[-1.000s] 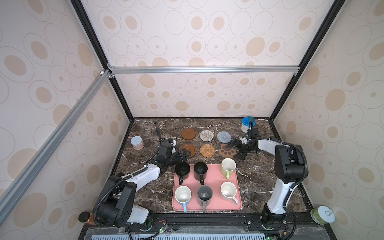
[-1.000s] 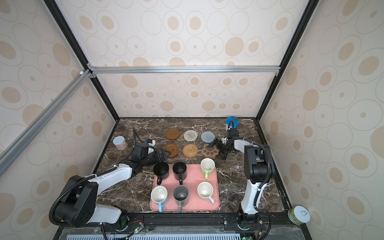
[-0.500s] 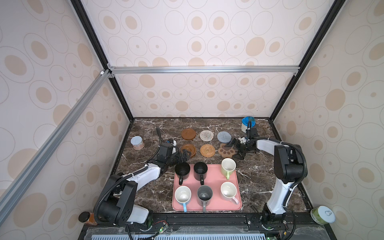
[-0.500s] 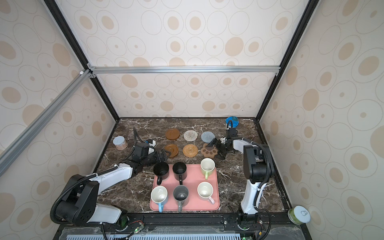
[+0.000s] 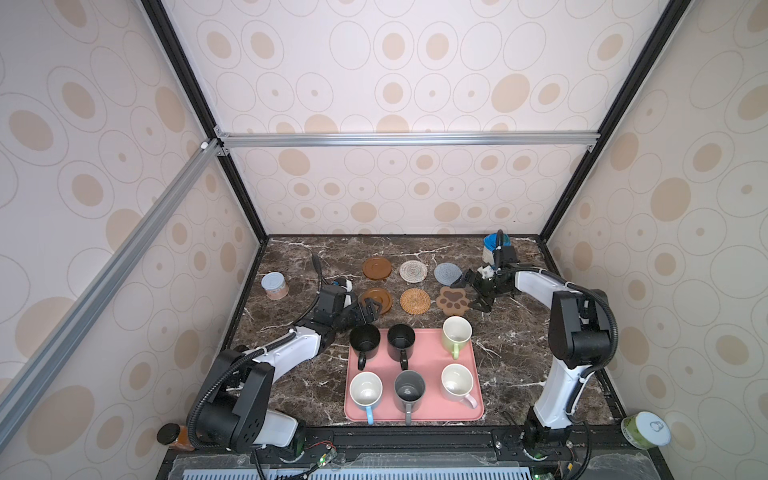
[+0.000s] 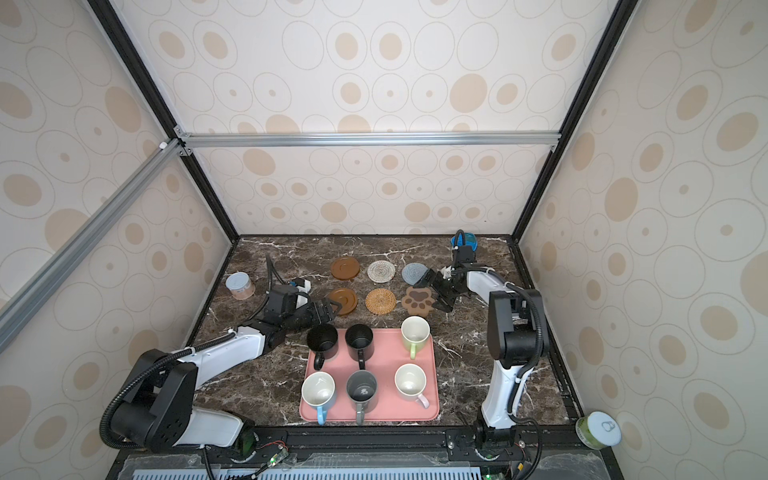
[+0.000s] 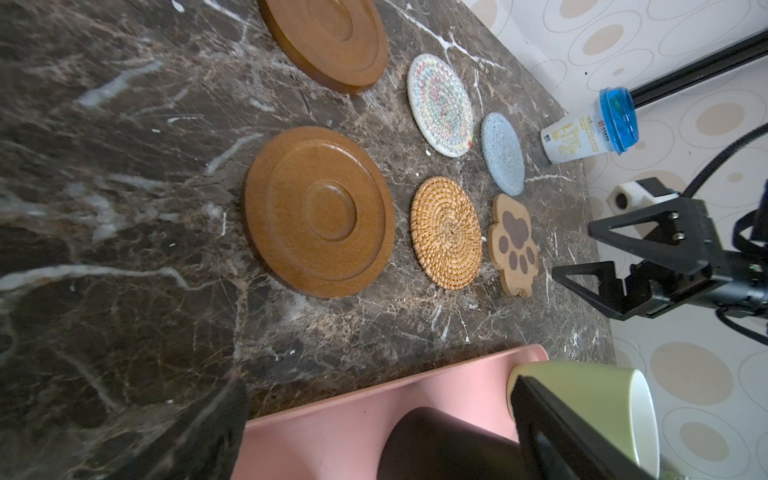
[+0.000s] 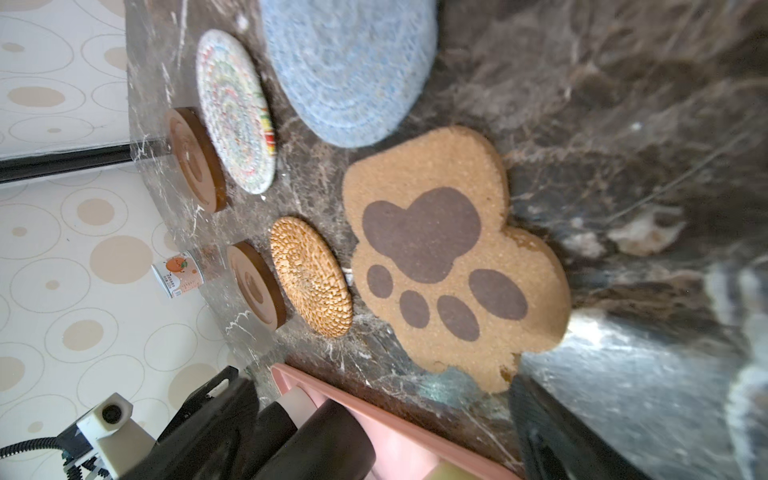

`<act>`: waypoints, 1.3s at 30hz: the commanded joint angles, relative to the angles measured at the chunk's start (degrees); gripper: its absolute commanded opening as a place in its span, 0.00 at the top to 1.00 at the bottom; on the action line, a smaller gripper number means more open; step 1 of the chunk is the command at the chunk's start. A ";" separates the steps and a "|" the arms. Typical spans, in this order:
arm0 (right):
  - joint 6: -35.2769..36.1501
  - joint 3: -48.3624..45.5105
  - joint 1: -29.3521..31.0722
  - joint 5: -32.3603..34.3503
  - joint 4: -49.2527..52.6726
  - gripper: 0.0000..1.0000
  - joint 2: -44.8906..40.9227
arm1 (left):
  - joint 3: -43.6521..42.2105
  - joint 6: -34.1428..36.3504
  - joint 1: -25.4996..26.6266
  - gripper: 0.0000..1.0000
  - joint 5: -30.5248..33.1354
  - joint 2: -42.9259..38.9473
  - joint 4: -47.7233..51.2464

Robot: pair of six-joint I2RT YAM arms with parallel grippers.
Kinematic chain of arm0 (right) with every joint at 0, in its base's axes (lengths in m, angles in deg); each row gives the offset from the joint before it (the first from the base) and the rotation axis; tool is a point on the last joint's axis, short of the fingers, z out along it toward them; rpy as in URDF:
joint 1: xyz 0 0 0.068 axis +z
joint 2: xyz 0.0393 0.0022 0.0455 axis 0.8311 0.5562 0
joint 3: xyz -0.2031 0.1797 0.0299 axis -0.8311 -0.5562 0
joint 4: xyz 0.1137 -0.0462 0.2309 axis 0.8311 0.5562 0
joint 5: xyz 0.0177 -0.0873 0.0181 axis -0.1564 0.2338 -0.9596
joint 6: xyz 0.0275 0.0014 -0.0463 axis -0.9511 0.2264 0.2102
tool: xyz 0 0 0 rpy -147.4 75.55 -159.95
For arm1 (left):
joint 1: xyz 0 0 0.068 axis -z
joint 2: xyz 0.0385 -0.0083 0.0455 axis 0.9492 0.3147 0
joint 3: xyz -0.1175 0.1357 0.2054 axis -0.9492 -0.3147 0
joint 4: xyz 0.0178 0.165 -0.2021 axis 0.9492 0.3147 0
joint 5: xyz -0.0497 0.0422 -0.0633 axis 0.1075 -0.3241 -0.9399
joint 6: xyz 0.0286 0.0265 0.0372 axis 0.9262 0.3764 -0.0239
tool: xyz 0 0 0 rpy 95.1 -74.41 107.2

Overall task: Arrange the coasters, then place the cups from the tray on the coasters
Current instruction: 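Push the paw-print coaster beside the rattan coaster and open the right gripper, then raise the right gripper over the green-handled mug while the left gripper shifts slightly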

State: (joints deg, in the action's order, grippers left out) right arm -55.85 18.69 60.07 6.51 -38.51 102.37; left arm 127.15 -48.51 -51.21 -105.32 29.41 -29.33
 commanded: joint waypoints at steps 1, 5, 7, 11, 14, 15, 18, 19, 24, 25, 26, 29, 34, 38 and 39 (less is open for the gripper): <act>4.50 4.30 -0.64 3.29 7.76 0.02 -4.53 | 1.21 -0.88 -0.26 0.00 1.65 -2.24 -1.60; 8.43 6.75 -0.87 5.78 12.45 0.01 -7.64 | 1.65 -0.56 -0.23 0.00 2.73 -3.42 -1.93; 9.92 6.71 -0.95 6.82 13.89 0.01 -9.65 | 1.80 -0.39 -0.23 0.00 2.98 -3.88 -2.36; 12.54 6.06 -0.89 9.37 16.33 0.01 -13.46 | 2.52 -0.01 -0.23 0.00 3.47 -4.55 -2.44; 14.41 6.01 -0.94 11.39 19.11 0.01 -15.89 | 4.04 1.18 -0.23 0.00 4.14 -5.08 -1.26; 14.83 6.01 -0.89 11.82 20.23 0.01 -16.56 | 4.61 1.76 -0.20 0.00 4.47 -5.30 -0.73; 15.85 5.43 -0.76 12.02 22.26 0.01 -19.03 | 6.26 3.11 -0.19 0.00 5.40 -5.71 0.77; 16.21 4.84 -0.67 12.21 22.42 0.00 -20.23 | 6.66 3.29 -0.21 0.00 5.49 -5.75 1.02; 16.54 1.58 0.10 15.88 22.51 0.01 -26.53 | 7.90 3.16 -0.15 0.00 5.28 -5.67 1.11; 16.54 1.15 0.38 16.95 22.64 0.01 -27.82 | 8.10 3.07 -0.08 0.00 5.36 -5.64 1.04; 16.58 0.82 0.51 17.64 22.86 0.02 -28.82 | 8.23 2.99 0.10 0.00 5.48 -5.58 1.04; 17.58 -0.04 1.62 19.81 24.02 0.01 -31.48 | 9.03 2.99 0.63 0.00 5.96 -5.46 0.44; 19.43 -1.66 3.22 18.95 26.22 0.01 -33.58 | 11.28 4.17 1.57 0.00 7.61 -3.90 1.25; 18.28 -3.49 3.91 17.39 26.33 0.02 -35.48 | 14.01 5.50 1.95 0.00 7.78 -1.23 4.28; 17.70 -4.32 4.26 17.42 26.00 0.01 -36.23 | 14.31 5.54 2.08 0.00 7.58 -0.84 4.37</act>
State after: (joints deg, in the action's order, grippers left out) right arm -37.97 15.76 63.52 24.28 -14.29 68.21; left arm 138.76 -45.05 -49.68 -98.59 27.32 -27.23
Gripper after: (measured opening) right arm 0.985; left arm 0.999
